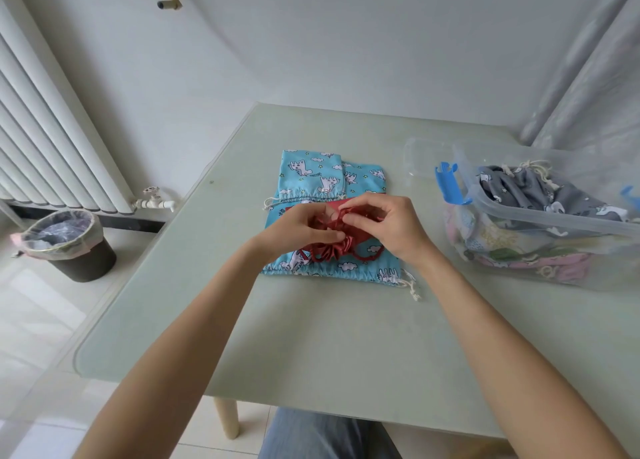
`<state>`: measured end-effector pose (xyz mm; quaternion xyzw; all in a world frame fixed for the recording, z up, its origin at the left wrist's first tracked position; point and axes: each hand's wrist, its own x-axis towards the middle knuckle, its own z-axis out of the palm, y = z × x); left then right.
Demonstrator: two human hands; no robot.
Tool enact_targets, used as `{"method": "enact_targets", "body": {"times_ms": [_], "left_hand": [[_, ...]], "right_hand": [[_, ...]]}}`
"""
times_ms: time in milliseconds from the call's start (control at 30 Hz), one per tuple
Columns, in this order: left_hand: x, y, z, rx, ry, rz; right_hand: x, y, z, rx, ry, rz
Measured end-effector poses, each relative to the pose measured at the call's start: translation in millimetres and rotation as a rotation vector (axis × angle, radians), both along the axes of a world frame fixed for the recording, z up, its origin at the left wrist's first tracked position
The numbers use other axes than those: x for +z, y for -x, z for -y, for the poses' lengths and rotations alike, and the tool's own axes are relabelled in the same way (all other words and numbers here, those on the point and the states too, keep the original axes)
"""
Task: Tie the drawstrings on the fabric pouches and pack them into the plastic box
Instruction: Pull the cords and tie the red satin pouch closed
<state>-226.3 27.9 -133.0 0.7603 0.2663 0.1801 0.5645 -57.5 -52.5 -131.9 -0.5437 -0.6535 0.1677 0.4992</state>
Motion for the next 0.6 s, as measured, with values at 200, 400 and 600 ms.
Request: {"method": "enact_targets", "body": {"times_ms": [200, 400, 600], "left_hand": [[0.3, 8.6, -4.4, -0.055, 0.103, 0.051], [-6.2, 7.1, -5.6, 0.019, 0.066, 0.069], [-7.6, -0.4, -3.0, 0.210, 0.306, 0.158]], "right_hand": [[0.6, -6.4, 4.0, 0.064, -0.101, 0.201], [-3.4, -11.3, 0.4, 0.101, -0.173, 0.474], [-14.3, -2.8, -4.7, -0.212, -0.436, 0.714]]}}
